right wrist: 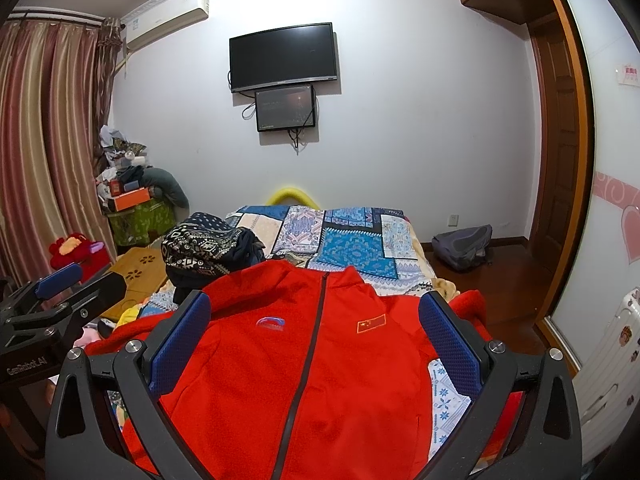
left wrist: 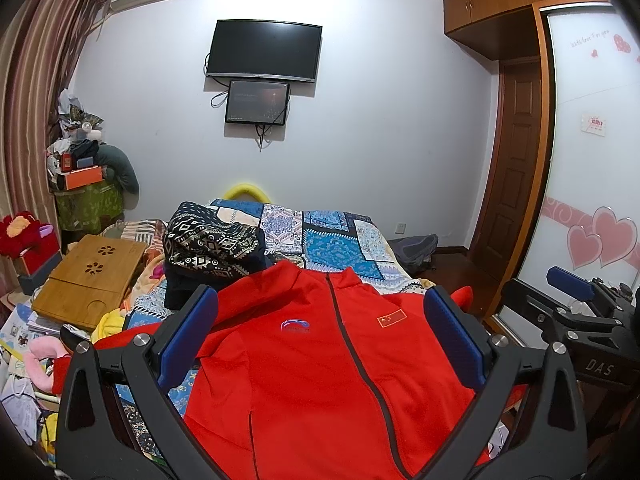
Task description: Fold large clothes
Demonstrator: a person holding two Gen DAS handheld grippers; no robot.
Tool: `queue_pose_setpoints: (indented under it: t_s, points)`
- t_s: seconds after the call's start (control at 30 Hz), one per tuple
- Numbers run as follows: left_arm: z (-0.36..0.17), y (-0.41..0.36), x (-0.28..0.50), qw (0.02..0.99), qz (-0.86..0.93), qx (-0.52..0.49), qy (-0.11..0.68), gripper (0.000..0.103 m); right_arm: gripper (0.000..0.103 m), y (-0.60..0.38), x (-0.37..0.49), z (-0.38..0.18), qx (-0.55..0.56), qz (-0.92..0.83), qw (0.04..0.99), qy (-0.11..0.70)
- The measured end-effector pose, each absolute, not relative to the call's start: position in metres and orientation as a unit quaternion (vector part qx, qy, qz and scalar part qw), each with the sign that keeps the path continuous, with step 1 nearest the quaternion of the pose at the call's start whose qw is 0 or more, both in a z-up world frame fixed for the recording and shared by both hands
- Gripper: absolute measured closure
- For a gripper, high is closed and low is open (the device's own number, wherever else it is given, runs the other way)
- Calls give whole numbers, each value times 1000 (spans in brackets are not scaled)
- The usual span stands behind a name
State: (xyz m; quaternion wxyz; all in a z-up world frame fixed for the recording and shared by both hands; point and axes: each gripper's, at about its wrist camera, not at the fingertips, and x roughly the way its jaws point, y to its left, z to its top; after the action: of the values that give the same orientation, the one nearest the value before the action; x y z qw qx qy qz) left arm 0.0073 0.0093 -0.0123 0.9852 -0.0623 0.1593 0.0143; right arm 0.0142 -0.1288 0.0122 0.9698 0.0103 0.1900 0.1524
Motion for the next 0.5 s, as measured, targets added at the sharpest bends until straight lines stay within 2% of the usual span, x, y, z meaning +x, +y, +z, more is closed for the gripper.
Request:
queue_pose_setpoints:
  t_s: [0.5]
  points:
    - [-22,32,27,981,35,-80,174,0,0,-125,33,2,6,149,965,213]
